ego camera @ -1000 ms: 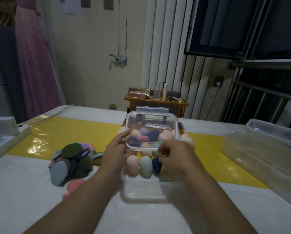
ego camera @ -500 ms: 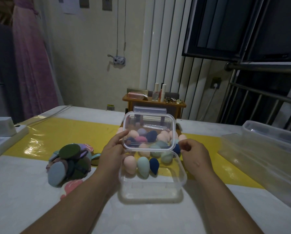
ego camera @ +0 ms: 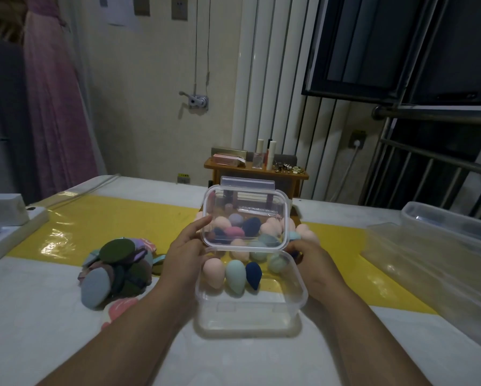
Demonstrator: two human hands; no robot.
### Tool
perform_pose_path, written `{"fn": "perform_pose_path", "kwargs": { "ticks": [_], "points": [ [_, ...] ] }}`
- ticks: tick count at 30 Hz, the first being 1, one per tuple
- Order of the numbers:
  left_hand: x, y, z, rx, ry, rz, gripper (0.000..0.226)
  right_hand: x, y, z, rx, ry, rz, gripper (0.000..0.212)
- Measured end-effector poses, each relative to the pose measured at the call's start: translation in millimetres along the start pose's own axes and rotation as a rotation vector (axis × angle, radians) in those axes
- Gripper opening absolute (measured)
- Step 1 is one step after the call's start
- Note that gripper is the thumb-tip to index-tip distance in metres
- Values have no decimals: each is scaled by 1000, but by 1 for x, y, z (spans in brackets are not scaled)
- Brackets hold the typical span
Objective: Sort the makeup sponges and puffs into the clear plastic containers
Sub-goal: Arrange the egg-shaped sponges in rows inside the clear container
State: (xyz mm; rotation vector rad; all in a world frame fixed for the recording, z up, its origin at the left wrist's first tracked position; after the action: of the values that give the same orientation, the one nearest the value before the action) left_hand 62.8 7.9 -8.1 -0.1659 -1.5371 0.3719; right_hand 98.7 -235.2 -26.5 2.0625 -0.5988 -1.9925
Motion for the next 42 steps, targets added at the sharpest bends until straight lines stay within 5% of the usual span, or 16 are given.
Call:
{"fn": "perform_pose_path", "kwargs": {
  "ticks": [3, 7, 9, 25, 31, 42],
  "points": [
    [1, 0, 0, 7, -11, -2, 55, -2, -2, 3, -14, 18, -43, 14],
    [-3, 3, -4, 17, -2, -3, 57, -10, 5, -2, 13, 138, 320, 8],
    [-4, 4, -5, 17, 0, -4, 59, -12, 15, -1, 106, 144, 442, 21],
    [-6, 2, -3, -3, 25, -27, 54, -48, 50, 27, 414, 195, 280, 28],
    [-5, 1, -3, -3, 17, 5, 51, -65, 38, 36, 272, 302, 107, 22],
    [-6, 2, -4, -3, 15, 14, 52, -67, 10, 38, 54, 309, 356, 18]
  ]
}}
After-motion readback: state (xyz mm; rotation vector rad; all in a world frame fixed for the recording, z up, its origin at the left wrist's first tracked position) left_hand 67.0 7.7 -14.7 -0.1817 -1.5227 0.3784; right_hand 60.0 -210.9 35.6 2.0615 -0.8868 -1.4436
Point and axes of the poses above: each hand's wrist, its own z-axis away from the middle knuckle, its own y-axis out of the back of the hand, x = y × z, the point moved 8 cm from there along -z, towards the middle knuckle, and after that the axes turned 5 degrees about -z, right-handed, at the moved point
